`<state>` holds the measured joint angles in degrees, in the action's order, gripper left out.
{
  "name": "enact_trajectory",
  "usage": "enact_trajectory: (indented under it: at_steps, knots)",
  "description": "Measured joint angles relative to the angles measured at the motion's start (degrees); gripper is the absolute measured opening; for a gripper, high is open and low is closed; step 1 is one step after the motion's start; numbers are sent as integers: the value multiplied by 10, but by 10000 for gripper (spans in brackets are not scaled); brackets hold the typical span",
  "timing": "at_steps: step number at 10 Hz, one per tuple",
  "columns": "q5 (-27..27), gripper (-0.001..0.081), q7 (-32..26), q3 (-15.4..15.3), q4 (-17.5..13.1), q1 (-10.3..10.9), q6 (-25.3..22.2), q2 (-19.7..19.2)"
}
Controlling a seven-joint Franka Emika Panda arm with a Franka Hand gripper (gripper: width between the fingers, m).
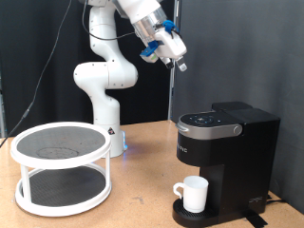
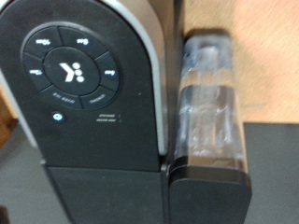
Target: Make a cup of coffee with the keurig machine
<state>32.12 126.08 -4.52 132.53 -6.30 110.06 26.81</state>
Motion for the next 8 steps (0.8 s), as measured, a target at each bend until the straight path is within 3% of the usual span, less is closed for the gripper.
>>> enact_trajectory:
  at_steps: [4, 6, 8]
  knots:
    - [-69, 734, 15, -30, -97, 1, -29, -82]
    - [-123, 734, 28, -46, -153, 1, -81, -127]
    - [-156, 734, 50, -60, -185, 1, -92, -156]
